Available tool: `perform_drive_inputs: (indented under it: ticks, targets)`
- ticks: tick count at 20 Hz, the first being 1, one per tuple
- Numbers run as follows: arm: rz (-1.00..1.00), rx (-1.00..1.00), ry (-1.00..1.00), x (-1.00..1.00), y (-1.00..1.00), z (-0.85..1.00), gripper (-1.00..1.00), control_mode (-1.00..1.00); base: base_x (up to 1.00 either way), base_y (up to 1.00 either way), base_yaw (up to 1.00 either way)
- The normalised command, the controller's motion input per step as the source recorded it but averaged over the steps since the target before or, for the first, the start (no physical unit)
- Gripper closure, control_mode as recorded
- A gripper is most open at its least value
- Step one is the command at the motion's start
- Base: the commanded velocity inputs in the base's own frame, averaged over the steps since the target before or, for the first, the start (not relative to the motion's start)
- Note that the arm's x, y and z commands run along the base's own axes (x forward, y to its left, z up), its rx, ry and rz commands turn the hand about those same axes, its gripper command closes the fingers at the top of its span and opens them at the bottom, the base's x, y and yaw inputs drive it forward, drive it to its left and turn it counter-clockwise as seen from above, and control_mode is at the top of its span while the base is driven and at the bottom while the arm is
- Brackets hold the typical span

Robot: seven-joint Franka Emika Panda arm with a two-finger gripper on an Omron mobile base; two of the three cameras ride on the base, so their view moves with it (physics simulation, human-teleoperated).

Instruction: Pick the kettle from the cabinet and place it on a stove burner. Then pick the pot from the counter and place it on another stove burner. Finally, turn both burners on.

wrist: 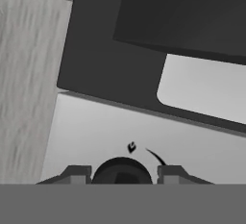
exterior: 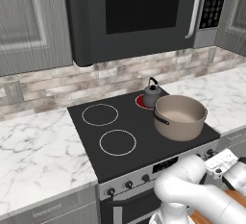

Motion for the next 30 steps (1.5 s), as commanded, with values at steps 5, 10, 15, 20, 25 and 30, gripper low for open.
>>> perform_drive_inputs:
  ticks: [5,10,15,20,25,30]
  targets:
    - [0.0,0.0,0.0,0.0,0.05,0.0,1.0,-1.0,0.0,0.0,0.0]
    - [0.0,-0.13,0.0,0.0,0.0,0.0,1.0,-1.0,0.0,0.0,0.0]
    - [0.0,-0.35,-0.04,0.0,0.0,0.0,1.0,-1.0,0.0,0.0,0.0]
    - [0.0,-0.36,-0.03,0.0,0.0,0.0,1.0,-1.0,0.0,0.0,0.0]
    - [0.0,-0.36,-0.03,-0.04,0.0,0.0,1.0,-1.0,0.0,0.0,0.0]
    - [0.0,-0.35,-0.02,-0.06,0.0,0.0,1.0,-1.0,0.0,0.0,0.0]
